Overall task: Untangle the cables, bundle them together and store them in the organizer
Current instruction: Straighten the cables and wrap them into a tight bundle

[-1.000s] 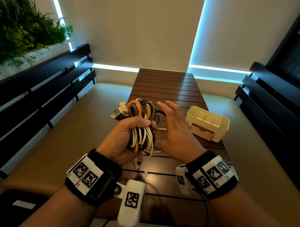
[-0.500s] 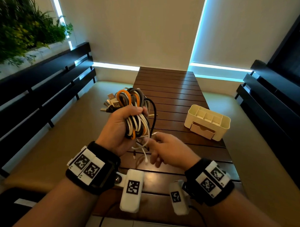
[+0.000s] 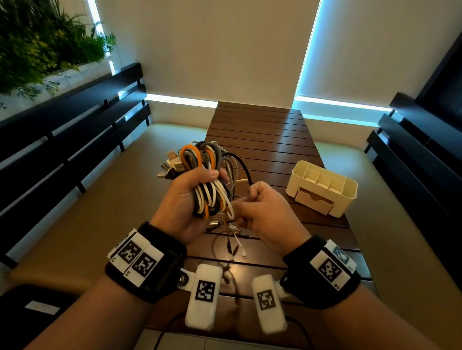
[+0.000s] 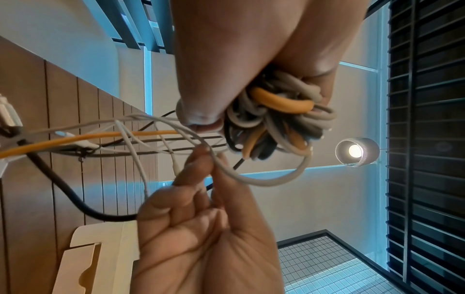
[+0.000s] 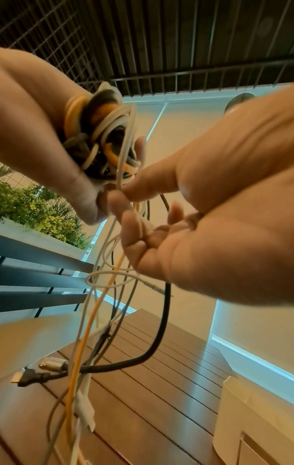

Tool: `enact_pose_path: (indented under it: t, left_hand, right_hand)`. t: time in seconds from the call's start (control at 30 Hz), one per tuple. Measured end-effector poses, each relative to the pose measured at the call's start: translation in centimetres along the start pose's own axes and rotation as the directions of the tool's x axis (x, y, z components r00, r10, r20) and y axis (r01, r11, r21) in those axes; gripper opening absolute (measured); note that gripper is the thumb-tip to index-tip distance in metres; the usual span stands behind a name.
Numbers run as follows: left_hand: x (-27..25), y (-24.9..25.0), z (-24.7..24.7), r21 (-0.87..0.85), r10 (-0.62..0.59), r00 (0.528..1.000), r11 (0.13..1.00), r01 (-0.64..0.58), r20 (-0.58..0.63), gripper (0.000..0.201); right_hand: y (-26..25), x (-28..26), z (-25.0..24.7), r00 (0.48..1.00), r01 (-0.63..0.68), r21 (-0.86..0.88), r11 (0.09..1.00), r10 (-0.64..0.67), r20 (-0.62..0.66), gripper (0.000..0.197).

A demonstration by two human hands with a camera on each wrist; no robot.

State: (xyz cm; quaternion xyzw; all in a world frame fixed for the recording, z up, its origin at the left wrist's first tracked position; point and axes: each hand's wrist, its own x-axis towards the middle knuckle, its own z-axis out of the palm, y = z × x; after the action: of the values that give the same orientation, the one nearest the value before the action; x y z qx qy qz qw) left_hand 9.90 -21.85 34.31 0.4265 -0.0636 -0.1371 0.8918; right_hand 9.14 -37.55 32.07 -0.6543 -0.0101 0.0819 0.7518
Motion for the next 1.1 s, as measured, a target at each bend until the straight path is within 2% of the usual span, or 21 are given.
enact_pose_path:
  t: [0.1, 0.2, 0.33, 0.47, 0.6, 0.67, 0.77, 0.93, 1.03, 1.1]
  left_hand:
    - [-0.1, -0.1, 0.0, -0.055, -0.008, 1.0, 0.998, 0.007, -0.001, 0.012]
    - [-0.4, -0.5, 0.1, -0.07, -0.028, 1.0, 0.997, 0.029, 0.013, 0.015]
    - [-0.7, -1.3, 0.7, -0.034, -0.061, 0.998, 0.998, 0.062, 0.027, 0.02]
    - [-0.6, -1.4, 0.8, 0.009, -0.088, 0.995, 0.996, 0.089, -0.041, 0.047]
    - [-0.7, -1.4, 1.2, 0.045, -0.098, 0.992, 0.994, 0.101, -0.073, 0.039]
    - [-0.8, -1.4, 1.3, 0.072, -0.092, 0.991, 0.992, 0.099, -0.1, 0.045]
    - [-1.0, -1.5, 1.6, 0.084, -0.097, 0.987, 0.991, 0.108, -0.127, 0.055]
    - [-1.2, -1.2, 2.0, 0.038, -0.098, 0.988, 0.994, 0.103, -0.117, 0.058]
    - [-1.1, -0.9, 1.9, 0.023, -0.087, 0.992, 0.996, 0.089, -0.095, 0.055]
    - [-0.9, -0.5, 1.7, 0.017, -0.084, 0.992, 0.996, 0.086, -0.09, 0.054]
  right_hand:
    - [-0.5, 0.2, -0.4, 0.989, 0.113, -0.007, 0.994, -0.113, -0.09, 0.037]
    - [-1.1, 0.3, -0.8, 0.962, 0.211, -0.114, 0.971, -0.227, -0.149, 0.032]
    - [-1.5, 0.1, -0.6, 0.94, 0.282, -0.2, 0.938, -0.312, -0.137, 0.028]
    - [-1.7, -0.5, -0.5, 0.92, 0.327, -0.245, 0.913, -0.367, -0.14, 0.024]
    - [-1.7, -0.8, -0.5, 0.902, 0.353, -0.27, 0.896, -0.402, -0.155, 0.022]
    - [-1.8, -0.9, -0.5, 0.888, 0.371, -0.295, 0.88, -0.429, -0.162, 0.021]
    - [-1.7, -1.1, -0.4, 0.849, 0.422, -0.399, 0.814, -0.509, -0.142, 0.018]
    - [-1.2, -1.2, -0.4, 0.736, 0.557, -0.537, 0.634, -0.676, -0.035, 0.014]
    - [-1.1, -1.1, -0.6, 0.67, 0.611, -0.595, 0.522, -0.741, 0.039, 0.02]
    - [-1.1, -1.0, -0.7, 0.652, 0.632, -0.619, 0.467, -0.752, 0.099, 0.026]
